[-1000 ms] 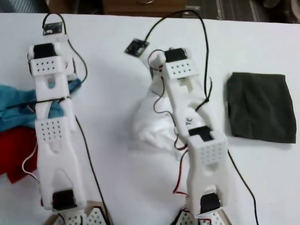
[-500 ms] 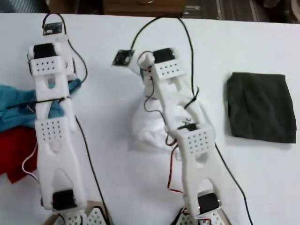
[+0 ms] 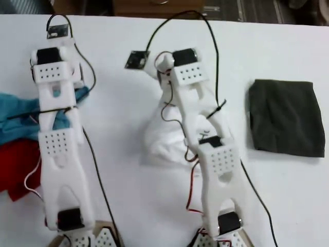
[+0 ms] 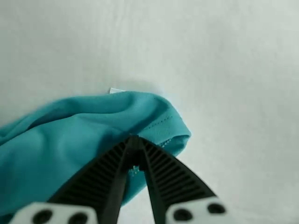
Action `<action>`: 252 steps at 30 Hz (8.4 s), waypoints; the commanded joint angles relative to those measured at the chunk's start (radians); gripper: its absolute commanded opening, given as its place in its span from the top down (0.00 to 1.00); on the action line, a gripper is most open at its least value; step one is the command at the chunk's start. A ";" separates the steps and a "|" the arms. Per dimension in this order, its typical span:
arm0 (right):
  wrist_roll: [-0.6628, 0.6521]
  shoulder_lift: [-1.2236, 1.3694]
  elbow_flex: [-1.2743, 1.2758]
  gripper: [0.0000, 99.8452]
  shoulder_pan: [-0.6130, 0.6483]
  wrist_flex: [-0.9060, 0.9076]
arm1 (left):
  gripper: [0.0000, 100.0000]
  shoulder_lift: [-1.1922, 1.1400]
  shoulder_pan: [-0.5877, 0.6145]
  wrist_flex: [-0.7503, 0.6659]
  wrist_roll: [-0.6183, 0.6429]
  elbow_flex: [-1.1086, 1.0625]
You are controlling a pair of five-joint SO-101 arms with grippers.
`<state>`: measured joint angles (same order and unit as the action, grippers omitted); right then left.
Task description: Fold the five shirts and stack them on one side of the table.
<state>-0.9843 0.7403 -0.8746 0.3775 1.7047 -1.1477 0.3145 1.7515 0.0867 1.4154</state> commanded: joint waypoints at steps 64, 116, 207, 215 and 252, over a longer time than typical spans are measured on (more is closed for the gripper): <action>0.049 -0.165 0.442 0.78 -0.363 -0.013 | 0.98 0.008 -0.028 0.028 -0.035 0.036; -0.084 -0.378 0.411 0.98 -0.323 -0.050 | 0.98 0.009 -0.026 0.026 -0.032 0.038; -0.120 0.117 -0.304 0.78 -0.383 -0.013 | 0.98 0.008 0.000 0.025 -0.034 0.038; 0.193 0.068 -0.370 0.90 -0.331 0.005 | 0.98 0.011 -0.129 0.029 -0.077 0.036; 0.072 -0.619 1.298 0.98 -0.567 -0.479 | 0.98 -0.167 -0.657 -0.031 -0.255 0.047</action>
<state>-0.8339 0.1128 0.4465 -0.1274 1.2336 -1.3165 -0.3468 1.7254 -0.1343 1.4507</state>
